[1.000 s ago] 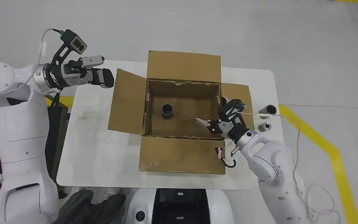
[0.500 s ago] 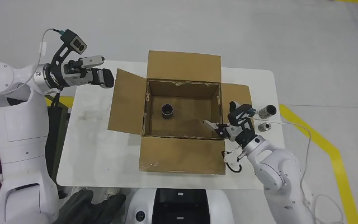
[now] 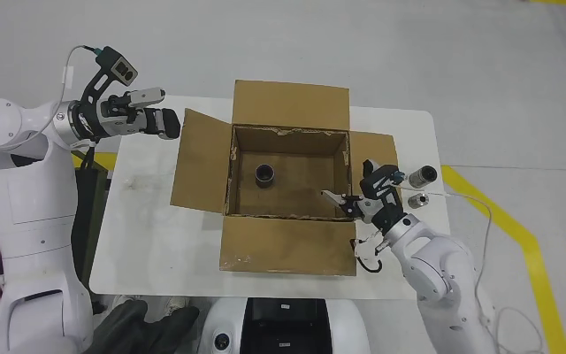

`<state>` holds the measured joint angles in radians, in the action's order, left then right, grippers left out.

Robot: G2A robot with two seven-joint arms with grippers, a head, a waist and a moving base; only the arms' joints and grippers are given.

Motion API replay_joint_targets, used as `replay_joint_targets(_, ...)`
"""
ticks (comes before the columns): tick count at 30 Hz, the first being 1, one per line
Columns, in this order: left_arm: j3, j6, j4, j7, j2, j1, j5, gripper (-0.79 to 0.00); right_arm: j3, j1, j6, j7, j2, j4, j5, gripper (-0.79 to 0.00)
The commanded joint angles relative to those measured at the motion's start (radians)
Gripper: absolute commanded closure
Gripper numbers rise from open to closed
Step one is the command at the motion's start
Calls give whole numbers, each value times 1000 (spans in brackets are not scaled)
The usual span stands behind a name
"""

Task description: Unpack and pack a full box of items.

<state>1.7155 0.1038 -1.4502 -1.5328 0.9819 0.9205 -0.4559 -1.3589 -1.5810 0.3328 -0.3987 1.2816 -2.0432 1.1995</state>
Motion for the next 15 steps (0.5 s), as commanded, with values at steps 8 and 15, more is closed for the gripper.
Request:
replay_joint_targets(8,0,0,0,0,0,0,0,-785,-79,-18,-41,2,-7,-3,-42,-785)
replay_joint_targets(15,0,0,0,0,0,0,0,-785,-203,-79,-58,-29,-19,-38,-110,-785)
